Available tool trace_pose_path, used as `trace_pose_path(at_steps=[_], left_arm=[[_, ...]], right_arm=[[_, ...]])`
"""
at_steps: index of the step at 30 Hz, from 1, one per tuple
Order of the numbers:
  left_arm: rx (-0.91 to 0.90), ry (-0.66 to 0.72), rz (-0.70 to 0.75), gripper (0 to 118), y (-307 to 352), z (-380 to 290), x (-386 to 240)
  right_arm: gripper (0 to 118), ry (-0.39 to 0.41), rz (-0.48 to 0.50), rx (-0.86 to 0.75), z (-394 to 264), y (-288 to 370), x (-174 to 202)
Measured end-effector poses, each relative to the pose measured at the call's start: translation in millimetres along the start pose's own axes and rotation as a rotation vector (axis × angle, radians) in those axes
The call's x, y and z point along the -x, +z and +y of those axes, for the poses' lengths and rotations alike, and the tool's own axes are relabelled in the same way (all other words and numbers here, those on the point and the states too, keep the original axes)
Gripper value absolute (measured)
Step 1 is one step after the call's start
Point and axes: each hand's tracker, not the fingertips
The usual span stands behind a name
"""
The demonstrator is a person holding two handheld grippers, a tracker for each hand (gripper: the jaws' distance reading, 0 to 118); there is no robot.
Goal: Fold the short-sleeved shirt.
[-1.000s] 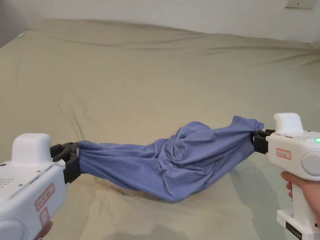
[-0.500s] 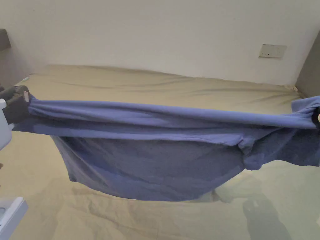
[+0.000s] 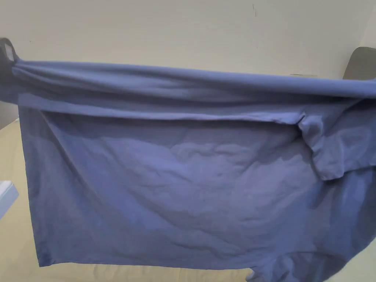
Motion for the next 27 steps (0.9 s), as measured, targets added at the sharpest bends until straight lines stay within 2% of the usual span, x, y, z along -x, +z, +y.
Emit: trace_pose_path(at_steps=[4,10,15,27], left_arm=[[-0.007,-0.002,-0.004,6,-25,16,-1],[0.001,-0.003,-0.003,6,-68,29,0],[0.012,-0.017,0.009,6,-111,36,-1],[0.076,-0.078,0.076,6,-217,27,-2]], right_arm=[[11,-0.008,0.0,-0.027,19,-18,1],[11,0.082,-0.031,-0.064,39,-55,18],[11,0.114,-0.052,-0.071,48,-98,31],[11,0.16,-0.074,-0.024,32,-211,64]])
